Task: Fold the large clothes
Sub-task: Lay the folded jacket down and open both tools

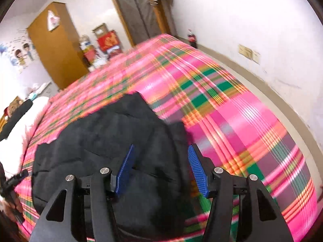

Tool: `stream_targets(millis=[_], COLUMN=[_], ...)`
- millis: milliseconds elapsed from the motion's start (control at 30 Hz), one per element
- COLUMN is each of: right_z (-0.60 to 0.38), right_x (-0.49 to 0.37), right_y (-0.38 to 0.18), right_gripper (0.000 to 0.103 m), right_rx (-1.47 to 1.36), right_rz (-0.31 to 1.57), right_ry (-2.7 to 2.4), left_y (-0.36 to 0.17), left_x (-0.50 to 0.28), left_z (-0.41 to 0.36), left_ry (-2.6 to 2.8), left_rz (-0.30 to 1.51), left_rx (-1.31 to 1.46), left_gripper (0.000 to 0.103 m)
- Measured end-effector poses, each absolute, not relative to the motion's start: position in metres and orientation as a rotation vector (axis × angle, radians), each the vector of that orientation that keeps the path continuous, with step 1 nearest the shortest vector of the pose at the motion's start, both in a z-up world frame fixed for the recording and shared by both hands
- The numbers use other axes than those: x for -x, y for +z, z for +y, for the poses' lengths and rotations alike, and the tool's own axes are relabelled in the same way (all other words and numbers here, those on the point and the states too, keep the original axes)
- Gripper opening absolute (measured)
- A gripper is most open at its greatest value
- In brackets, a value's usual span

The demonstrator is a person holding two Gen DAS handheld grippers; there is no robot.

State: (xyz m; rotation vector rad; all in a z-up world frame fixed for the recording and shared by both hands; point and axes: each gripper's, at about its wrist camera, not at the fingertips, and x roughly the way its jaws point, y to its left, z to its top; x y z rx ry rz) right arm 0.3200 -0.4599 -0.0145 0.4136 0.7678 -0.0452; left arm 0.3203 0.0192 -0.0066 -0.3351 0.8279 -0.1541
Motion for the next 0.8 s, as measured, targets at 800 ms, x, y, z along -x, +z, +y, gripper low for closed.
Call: stream_targets(millis=[800], right_z=[-0.392], right_x=[-0.350], right_y=[-0.009], right_gripper=[0.056], right_rx=[-0.261], right_rz=[0.827], right_ry=[-0.032], left_y=[-0.014], left_x=[-0.375], left_z=[-0.030], left_ry=[-0.175], left_rz=[0.877], left_rx=[0.161], left_gripper=[0.063])
